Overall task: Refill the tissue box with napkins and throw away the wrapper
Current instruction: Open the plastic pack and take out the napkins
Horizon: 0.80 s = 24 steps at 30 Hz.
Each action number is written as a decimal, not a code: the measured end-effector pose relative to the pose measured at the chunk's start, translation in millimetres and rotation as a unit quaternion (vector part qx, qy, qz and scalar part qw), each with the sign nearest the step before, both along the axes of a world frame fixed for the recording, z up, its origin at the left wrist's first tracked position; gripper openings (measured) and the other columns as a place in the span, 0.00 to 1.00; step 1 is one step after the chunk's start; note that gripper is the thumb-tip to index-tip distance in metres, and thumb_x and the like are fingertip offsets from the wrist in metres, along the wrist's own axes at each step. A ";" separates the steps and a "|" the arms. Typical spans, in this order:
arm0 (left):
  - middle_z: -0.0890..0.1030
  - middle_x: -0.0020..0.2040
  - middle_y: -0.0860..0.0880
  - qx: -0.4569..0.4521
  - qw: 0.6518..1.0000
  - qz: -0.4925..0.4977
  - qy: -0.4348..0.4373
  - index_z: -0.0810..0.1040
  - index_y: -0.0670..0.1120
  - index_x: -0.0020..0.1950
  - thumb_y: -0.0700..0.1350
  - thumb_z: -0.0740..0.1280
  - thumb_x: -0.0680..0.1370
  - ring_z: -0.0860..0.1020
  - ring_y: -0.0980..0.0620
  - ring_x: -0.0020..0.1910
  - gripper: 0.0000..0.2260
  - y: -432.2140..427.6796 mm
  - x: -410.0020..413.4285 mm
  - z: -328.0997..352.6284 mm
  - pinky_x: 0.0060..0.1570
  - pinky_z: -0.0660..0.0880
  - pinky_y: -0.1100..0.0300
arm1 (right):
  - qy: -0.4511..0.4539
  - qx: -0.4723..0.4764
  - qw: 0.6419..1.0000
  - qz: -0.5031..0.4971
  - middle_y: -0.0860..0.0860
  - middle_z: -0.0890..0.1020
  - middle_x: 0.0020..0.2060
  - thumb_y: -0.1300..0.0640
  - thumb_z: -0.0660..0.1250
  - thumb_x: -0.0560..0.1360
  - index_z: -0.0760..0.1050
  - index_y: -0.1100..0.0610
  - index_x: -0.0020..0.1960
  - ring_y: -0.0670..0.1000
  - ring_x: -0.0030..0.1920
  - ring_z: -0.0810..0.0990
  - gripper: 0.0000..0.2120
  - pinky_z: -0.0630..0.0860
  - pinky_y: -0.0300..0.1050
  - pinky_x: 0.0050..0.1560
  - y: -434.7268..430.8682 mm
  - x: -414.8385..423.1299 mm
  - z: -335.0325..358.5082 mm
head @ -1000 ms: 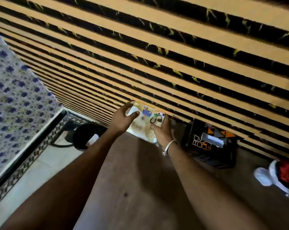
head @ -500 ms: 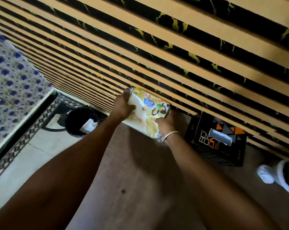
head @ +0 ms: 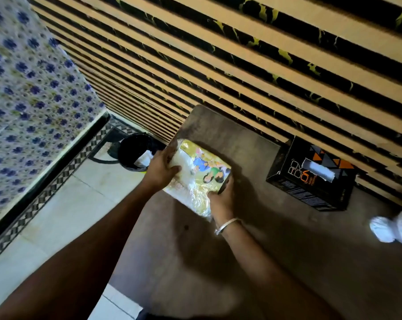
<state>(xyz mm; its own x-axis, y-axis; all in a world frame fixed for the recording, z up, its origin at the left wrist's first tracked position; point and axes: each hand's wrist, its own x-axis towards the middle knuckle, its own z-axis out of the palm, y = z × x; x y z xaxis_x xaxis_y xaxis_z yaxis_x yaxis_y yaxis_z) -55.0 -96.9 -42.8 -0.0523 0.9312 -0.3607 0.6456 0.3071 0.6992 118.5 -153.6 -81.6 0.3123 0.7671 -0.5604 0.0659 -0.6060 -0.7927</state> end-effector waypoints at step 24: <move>0.81 0.53 0.51 -0.050 0.944 -0.200 0.256 0.83 0.50 0.52 0.46 0.68 0.76 0.70 0.45 0.63 0.07 -28.3 16.0 -2.8 0.63 0.60 0.43 | -0.352 0.072 0.759 0.543 0.57 0.67 0.62 0.60 0.70 0.73 0.74 0.52 0.68 0.60 0.64 0.65 0.24 0.62 0.48 0.69 33.0 3.4 20.6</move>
